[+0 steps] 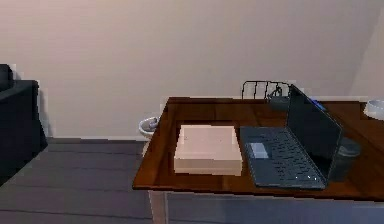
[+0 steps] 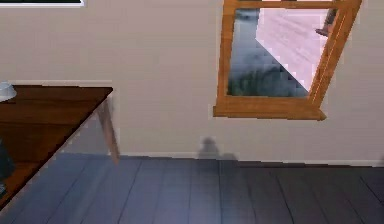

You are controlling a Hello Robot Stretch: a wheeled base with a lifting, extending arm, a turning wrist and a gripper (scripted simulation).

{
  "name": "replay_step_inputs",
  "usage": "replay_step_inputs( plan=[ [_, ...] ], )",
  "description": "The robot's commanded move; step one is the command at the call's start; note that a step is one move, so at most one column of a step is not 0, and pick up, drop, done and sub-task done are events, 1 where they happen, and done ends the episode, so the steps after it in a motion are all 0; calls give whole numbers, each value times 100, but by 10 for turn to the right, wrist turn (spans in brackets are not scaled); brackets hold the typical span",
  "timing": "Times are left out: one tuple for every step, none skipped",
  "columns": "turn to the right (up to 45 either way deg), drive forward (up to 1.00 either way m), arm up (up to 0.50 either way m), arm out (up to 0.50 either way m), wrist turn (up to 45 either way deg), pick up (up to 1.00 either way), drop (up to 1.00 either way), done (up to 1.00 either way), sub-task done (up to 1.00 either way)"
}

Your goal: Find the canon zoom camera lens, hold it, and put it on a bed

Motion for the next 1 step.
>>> replay_step_inputs(
  plan=[
    [420,0,0,0,0,0,0,0,0]
  ],
)
